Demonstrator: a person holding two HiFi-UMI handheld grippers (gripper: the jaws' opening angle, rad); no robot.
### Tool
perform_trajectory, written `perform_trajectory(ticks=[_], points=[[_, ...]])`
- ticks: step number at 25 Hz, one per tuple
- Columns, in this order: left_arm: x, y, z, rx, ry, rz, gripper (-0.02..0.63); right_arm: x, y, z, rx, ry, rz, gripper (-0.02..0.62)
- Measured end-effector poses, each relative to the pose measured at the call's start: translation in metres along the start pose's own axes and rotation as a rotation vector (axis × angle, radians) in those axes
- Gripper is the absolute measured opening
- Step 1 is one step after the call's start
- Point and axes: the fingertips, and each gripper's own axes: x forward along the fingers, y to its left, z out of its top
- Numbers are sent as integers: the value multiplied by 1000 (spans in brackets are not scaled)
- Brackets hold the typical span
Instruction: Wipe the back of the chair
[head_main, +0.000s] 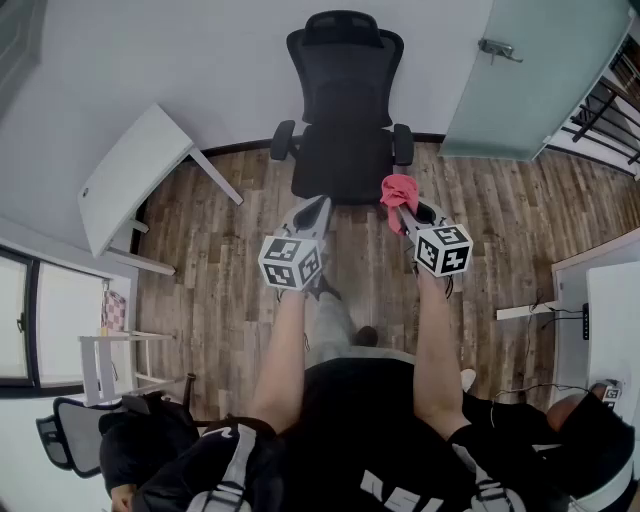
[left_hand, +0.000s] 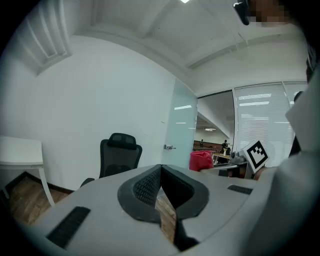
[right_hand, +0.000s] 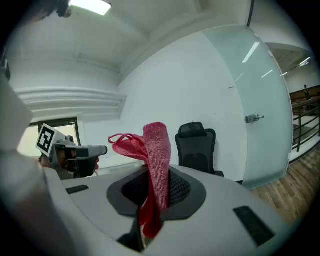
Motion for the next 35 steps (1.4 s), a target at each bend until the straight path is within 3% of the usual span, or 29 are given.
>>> perform_trajectory(ticks=[14, 35], points=[[-13, -10, 5, 10, -21, 5, 23, -18, -1, 0, 17, -37, -26, 69], [-18, 21, 12, -9, -38, 39, 23, 10, 7, 6, 8, -31, -21, 69]])
